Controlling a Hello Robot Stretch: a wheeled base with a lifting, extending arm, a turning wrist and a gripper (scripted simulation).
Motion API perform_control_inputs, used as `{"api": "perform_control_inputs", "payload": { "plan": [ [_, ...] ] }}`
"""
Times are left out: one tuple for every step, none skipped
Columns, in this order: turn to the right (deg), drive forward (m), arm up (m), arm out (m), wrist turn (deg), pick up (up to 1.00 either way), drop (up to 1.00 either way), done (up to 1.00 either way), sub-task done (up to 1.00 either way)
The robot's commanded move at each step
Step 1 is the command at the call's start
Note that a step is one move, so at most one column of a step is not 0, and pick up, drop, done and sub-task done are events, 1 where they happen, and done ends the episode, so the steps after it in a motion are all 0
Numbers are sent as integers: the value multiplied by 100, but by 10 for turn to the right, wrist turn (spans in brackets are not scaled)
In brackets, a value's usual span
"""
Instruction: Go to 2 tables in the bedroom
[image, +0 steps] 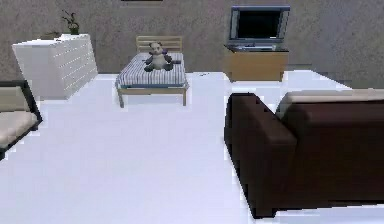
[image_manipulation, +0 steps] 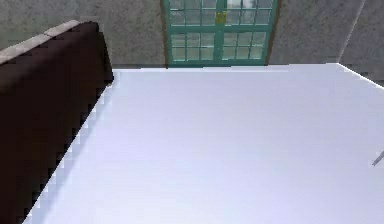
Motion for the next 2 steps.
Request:
{"api": "perform_control_inputs", "payload": {
  "plan": [
    [0,100,0,0,0,0,0,0,0],
    [0,100,0,0,0,0,0,0,0]
  ]
}}
